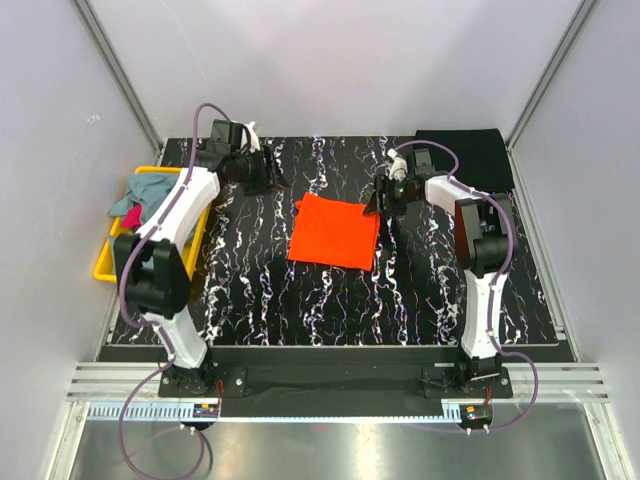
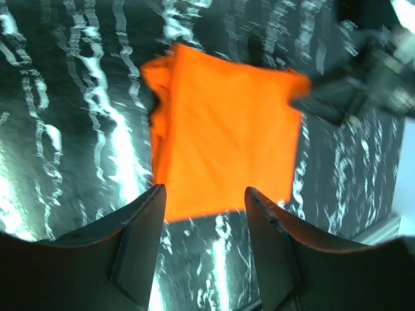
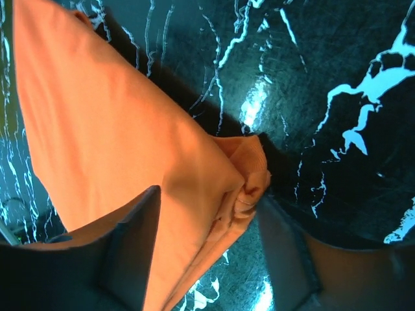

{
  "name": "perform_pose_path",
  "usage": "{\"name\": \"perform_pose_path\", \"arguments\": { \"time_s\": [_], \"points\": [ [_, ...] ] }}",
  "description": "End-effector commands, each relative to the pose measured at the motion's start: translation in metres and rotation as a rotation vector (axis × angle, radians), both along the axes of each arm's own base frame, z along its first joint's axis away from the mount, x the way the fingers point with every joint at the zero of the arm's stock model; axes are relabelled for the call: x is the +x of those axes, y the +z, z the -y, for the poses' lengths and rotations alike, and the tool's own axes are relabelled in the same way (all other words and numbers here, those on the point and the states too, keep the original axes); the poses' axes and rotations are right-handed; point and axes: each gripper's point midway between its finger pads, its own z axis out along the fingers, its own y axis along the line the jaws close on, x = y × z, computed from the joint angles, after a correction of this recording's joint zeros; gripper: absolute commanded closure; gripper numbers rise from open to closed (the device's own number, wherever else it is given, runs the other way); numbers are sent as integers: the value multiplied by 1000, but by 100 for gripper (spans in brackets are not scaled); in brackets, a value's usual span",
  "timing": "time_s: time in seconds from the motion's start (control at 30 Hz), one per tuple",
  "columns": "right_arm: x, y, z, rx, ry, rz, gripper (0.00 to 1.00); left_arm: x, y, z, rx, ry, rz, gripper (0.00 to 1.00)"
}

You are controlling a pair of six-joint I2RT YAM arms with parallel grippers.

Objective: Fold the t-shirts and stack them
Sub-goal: Neatly place the folded tshirt to the corner

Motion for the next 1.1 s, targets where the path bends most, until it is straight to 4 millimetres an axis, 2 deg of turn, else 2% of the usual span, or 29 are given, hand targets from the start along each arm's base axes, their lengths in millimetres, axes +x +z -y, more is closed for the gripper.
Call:
{"name": "perform_pose_path", "arguments": {
  "time_s": [0.0, 0.03, 0.07, 0.2, 0.33, 0.37, 0.43, 0.47, 0.57, 0.8, 1.07],
  "points": [
    [-10, -18, -4, -28, 21, -60, 38, -37, 12, 20, 27, -103, 21, 43],
    [-10, -17, -5, -24, 28, -59, 42, -46, 14, 24, 21, -138, 20, 43],
    [-9, -15, -6, -24, 37, -49, 53, -56, 21, 31, 14, -165, 37, 43],
    [0, -1, -1, -71, 24, 14, 85, -83, 17, 34, 31, -209, 38, 43],
    [13, 34, 12, -137, -15, 126, 99, -94, 18, 36, 27, -239, 50, 42],
    [16, 52, 14, -145, -22, 170, 100, -96, 20, 37, 20, -243, 52, 42],
    [21, 66, 24, -197, -43, 225, 100, -98, 19, 38, 25, -251, 56, 42],
    [23, 81, 27, -211, -54, 261, 100, -98, 18, 38, 25, -250, 54, 42],
    [31, 101, 44, -300, -75, 346, 100, -101, 20, 42, 4, -269, 52, 42],
    [54, 134, 86, -511, -141, 481, 100, -105, 24, 46, -19, -289, 57, 42],
    [84, 171, 134, -652, -206, 585, 100, -107, 21, 47, -25, -294, 47, 42]
  ]
}}
